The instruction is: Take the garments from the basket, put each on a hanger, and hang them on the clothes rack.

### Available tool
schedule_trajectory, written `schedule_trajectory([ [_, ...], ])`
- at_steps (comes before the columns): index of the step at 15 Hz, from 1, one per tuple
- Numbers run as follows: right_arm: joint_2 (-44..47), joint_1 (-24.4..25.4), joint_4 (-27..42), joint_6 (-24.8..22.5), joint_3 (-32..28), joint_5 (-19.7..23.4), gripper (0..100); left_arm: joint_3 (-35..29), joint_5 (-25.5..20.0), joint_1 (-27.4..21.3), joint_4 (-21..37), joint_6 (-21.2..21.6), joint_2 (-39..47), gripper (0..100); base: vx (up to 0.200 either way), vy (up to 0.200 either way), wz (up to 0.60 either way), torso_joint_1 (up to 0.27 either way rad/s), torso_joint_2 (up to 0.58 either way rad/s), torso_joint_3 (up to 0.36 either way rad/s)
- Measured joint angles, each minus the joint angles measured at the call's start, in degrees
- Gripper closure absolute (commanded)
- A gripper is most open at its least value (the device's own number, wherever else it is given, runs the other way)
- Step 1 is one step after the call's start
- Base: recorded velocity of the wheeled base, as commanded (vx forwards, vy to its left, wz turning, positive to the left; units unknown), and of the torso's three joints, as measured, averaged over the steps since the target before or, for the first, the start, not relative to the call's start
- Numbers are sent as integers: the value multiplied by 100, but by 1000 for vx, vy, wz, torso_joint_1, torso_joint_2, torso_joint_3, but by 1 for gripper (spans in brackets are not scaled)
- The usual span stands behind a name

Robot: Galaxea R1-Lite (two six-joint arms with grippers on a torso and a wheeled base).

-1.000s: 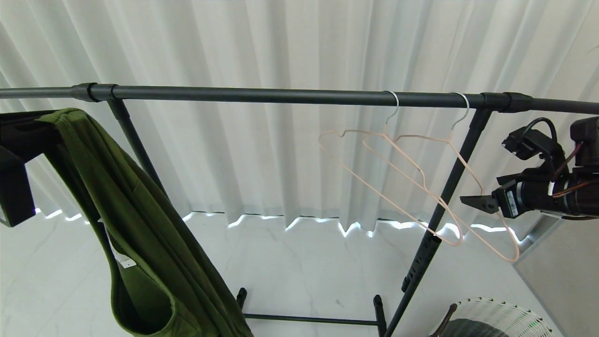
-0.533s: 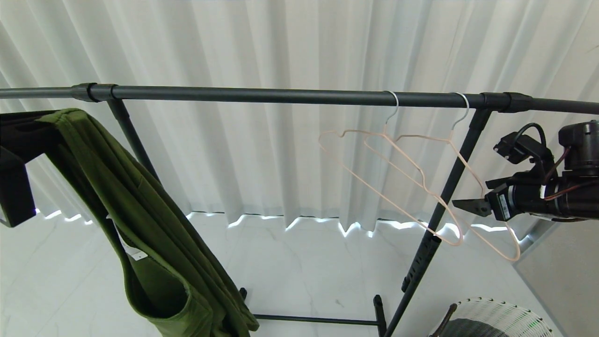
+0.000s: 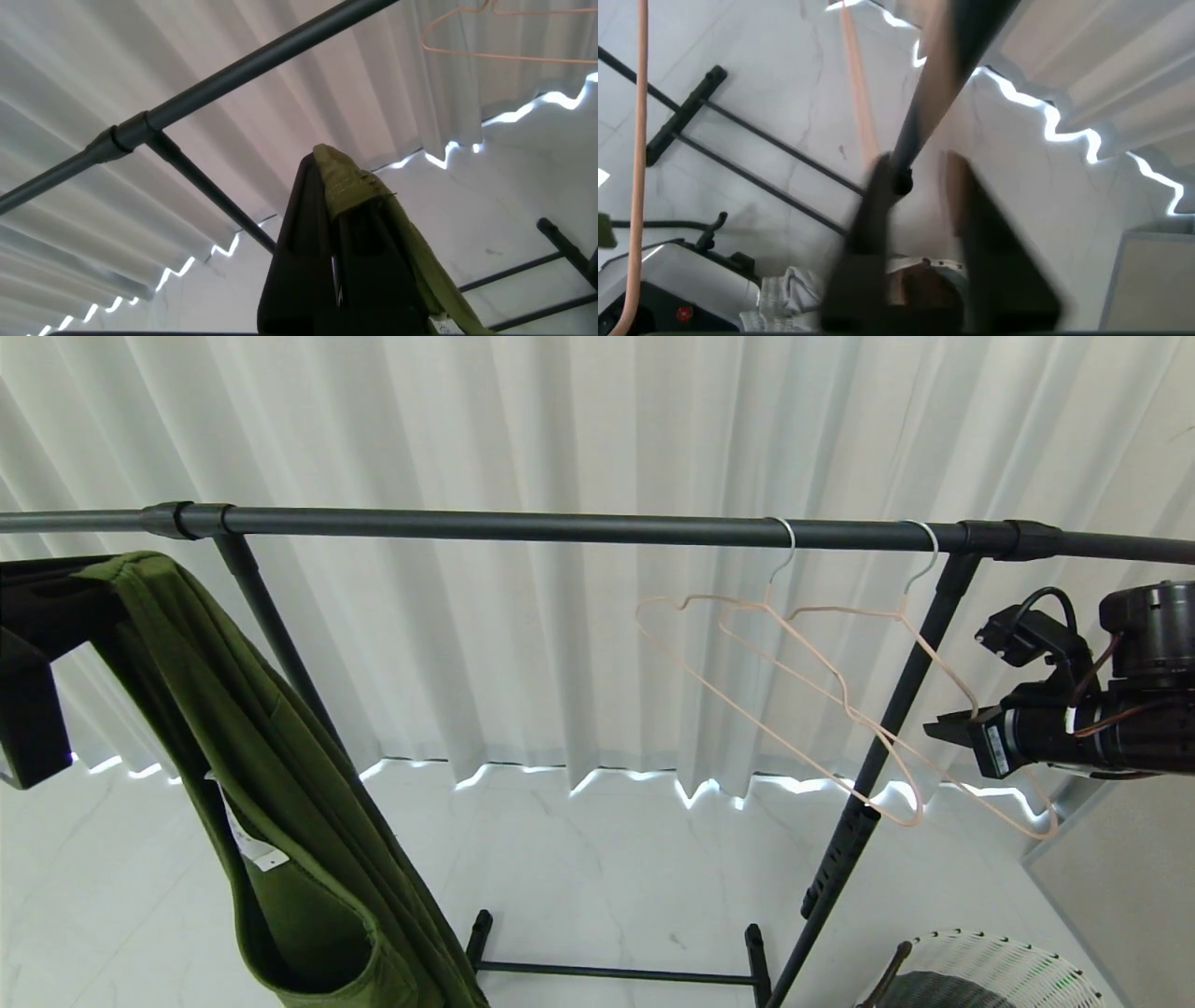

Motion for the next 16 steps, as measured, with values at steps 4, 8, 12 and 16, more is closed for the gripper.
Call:
schedule_trajectory([
  [4, -63, 5, 0, 13, 22, 152, 100, -1, 0, 0, 0, -5, 0, 100, 0, 0, 0, 0, 0, 0],
  [8, -210, 5, 10, 52, 52, 260, 100, -1, 0, 0, -6, -5, -9, 100, 0, 0, 0, 0, 0, 0],
  [12, -585, 62, 27, 789, 71, 317, 100, 7, 4, 2, -1, -30, -30, 100, 0, 0, 0, 0, 0, 0],
  [16, -1200, 104, 68, 1084, 297, 278, 100, 46, 6, 6, 0, -38, -37, 100, 0, 0, 0, 0, 0, 0],
])
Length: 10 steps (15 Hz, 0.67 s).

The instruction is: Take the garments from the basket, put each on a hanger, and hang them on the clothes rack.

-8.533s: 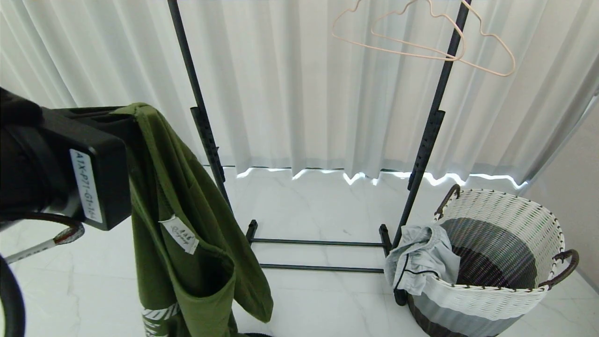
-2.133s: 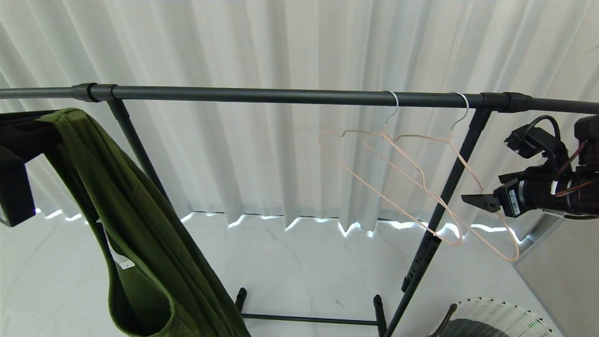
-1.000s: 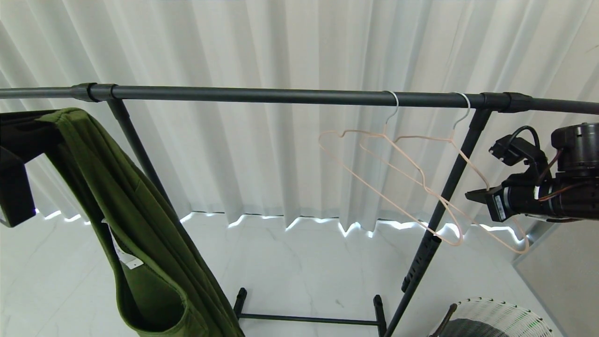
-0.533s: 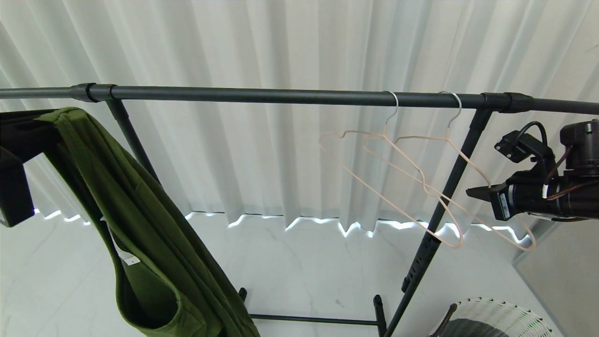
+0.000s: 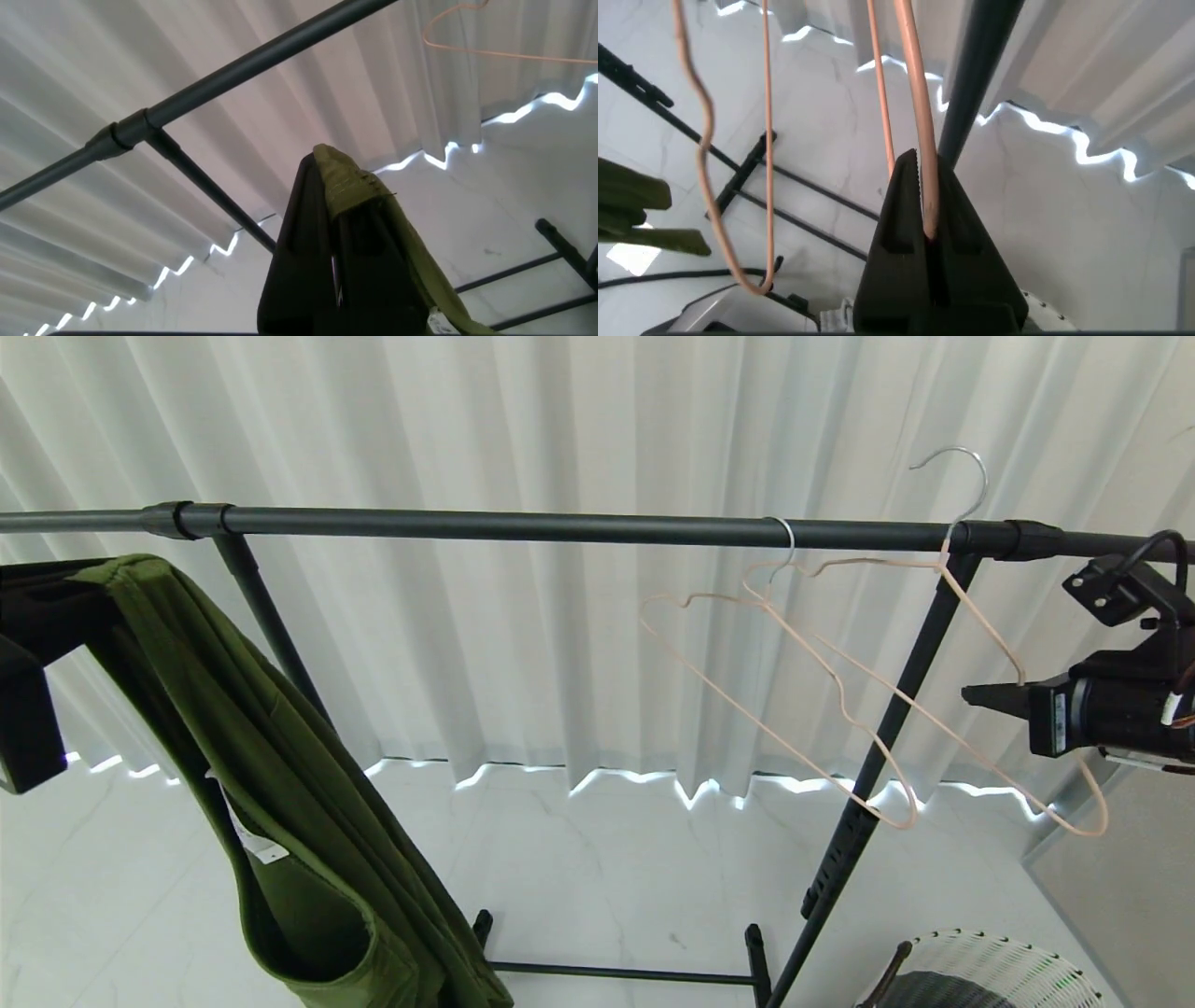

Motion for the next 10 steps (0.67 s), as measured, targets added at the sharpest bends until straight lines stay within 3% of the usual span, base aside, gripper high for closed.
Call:
schedule_trajectory([
  [4, -722, 4, 330, 1, 419, -87, 100, 91, 2, 5, -4, 35, -5, 100, 0, 0, 0, 0, 0, 0],
  [6, -1193, -7, 511, 4, 700, -495, 100, 143, 22, 18, -6, 54, -5, 100, 0, 0, 0, 0, 0, 0],
  [10, -2009, -13, 563, 1, 1359, -955, 100, 212, 60, 32, -6, 132, -2, 100, -200, 0, 0, 8, 5, 1],
])
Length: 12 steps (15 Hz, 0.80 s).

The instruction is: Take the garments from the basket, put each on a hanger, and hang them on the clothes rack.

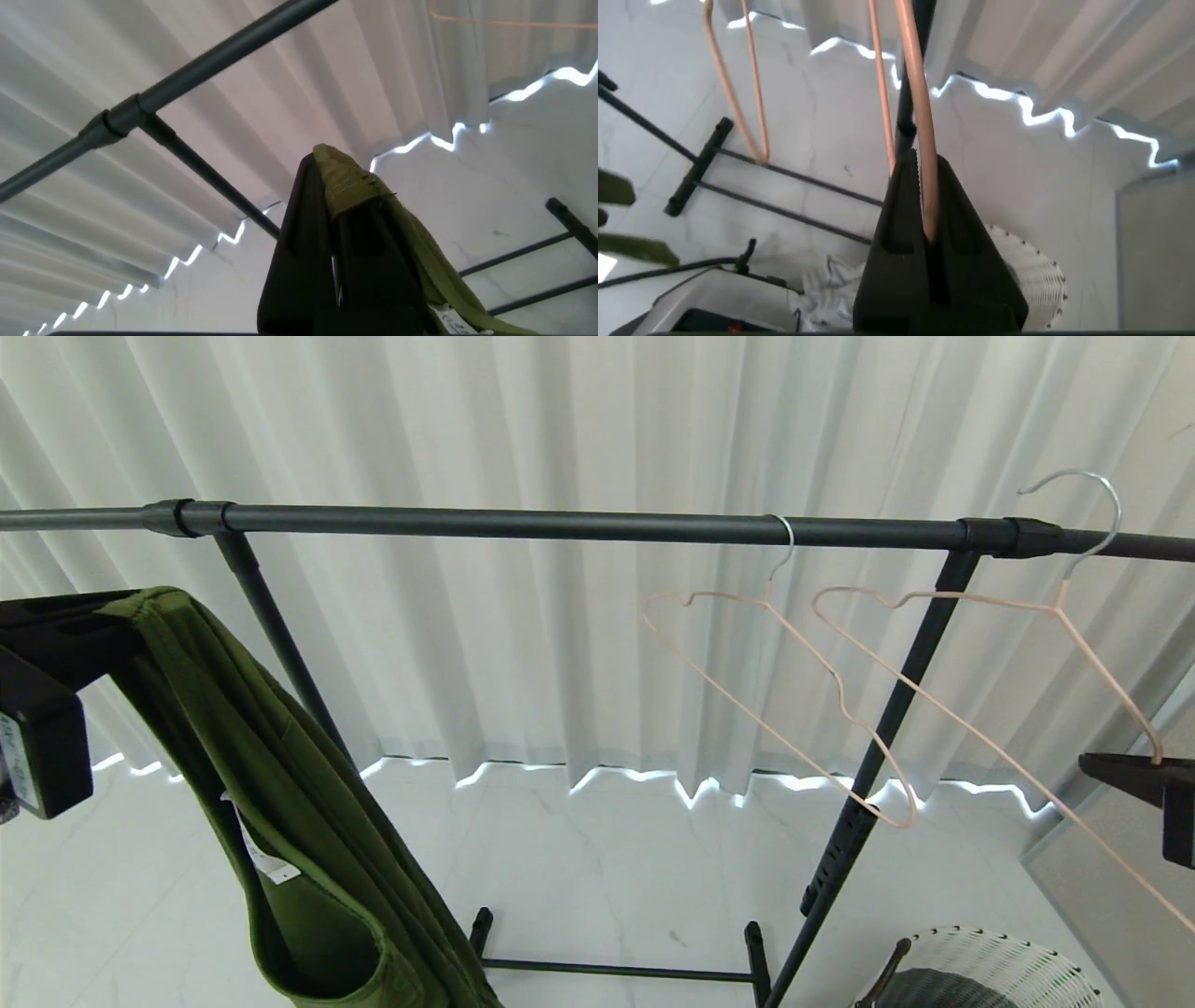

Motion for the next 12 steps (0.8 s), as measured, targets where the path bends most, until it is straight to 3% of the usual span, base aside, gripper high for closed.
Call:
schedule_trajectory([
  [8, -924, 5, 0, -23, 549, -33, 100, 55, 4, 6, 0, -1, -33, 100, -200, 0, 0, -1, 4, 2],
  [12, -1070, 13, -52, -30, 542, 9, 100, 118, 2, 6, -77, -1, -50, 100, 0, 0, 0, 0, 0, 0],
])
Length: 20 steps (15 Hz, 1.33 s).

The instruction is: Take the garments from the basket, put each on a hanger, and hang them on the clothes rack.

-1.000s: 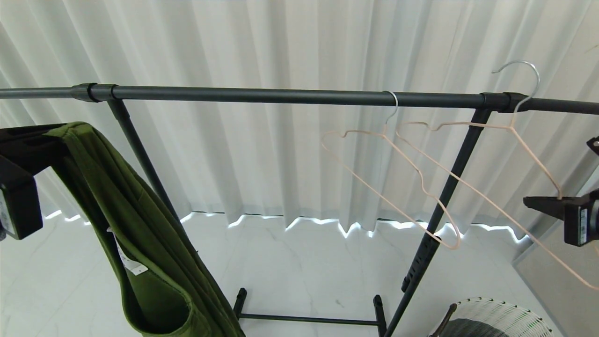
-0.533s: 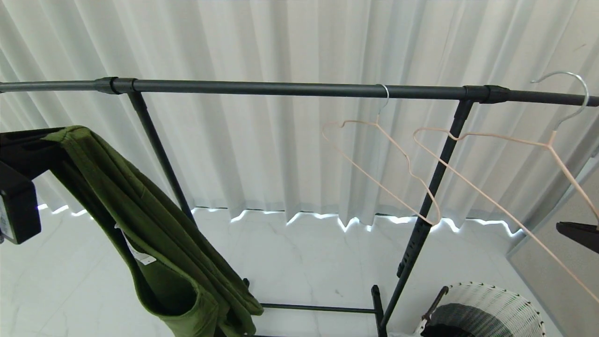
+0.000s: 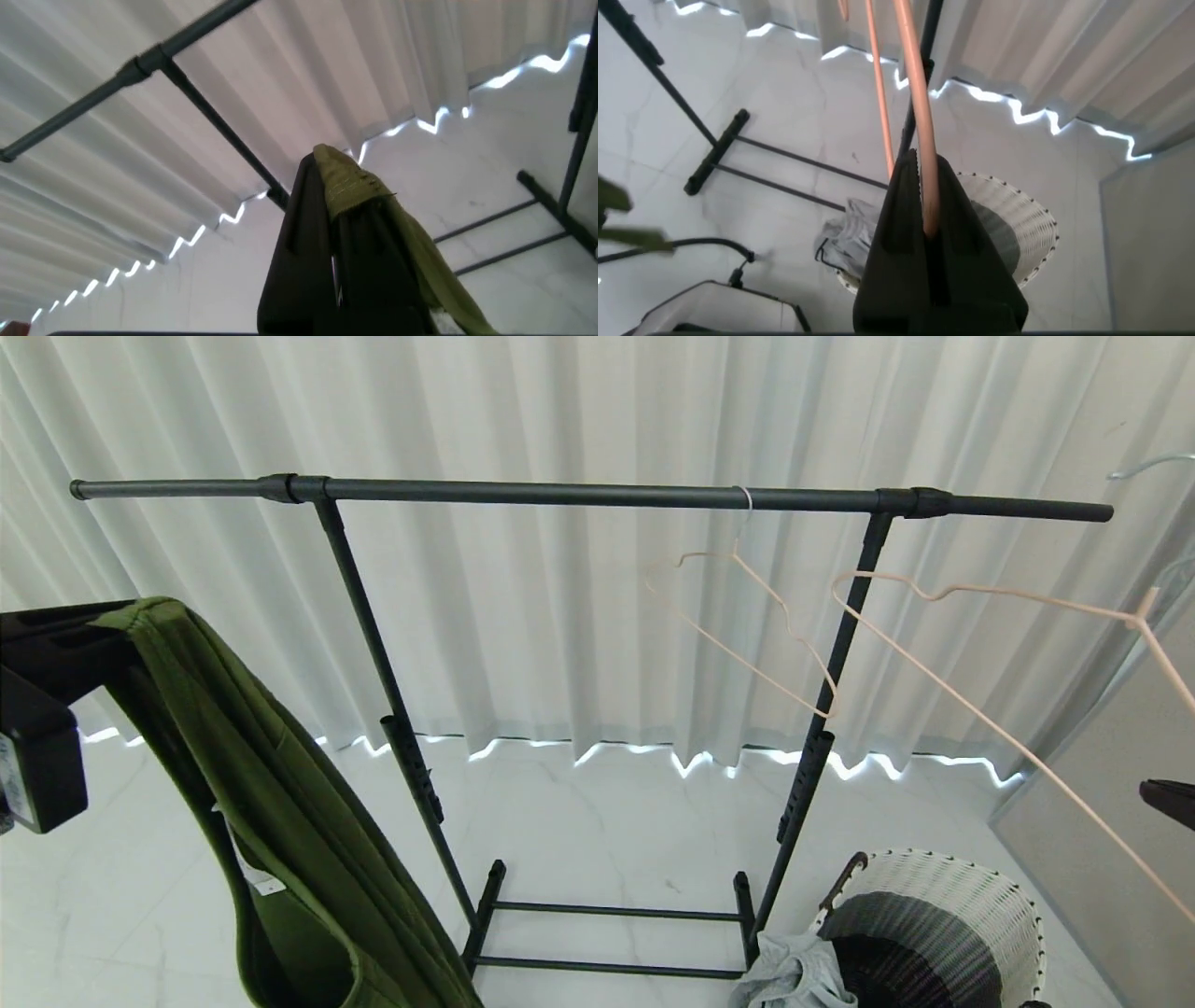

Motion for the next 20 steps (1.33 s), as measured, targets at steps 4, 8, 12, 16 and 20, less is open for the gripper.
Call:
schedule_trajectory([
  [4, -99, 135, -10, -2, -26, 0, 100, 194, 94, 48, -456, 13, 44, 100, 0, 100, 0, 4, 0, -1],
  [8, -149, 373, 1, 0, -26, 2, 100, 213, 182, 138, -456, 15, 100, 100, 0, 200, 0, 4, 5, 4],
  [12, -138, 551, -5, -2, -26, 5, 100, 212, 189, 179, -467, 13, 119, 100, 0, 200, 0, 6, 0, 4],
  [16, -126, 731, 0, -9, -33, -1, 100, 204, 187, 185, -529, 9, 182, 100, 0, 200, 0, 5, 2, 2],
  [20, -107, 1228, 34, -11, -30, -11, 100, 227, 162, 185, -722, 1, 290, 100, 0, 0, 0, 0, 0, 0],
])
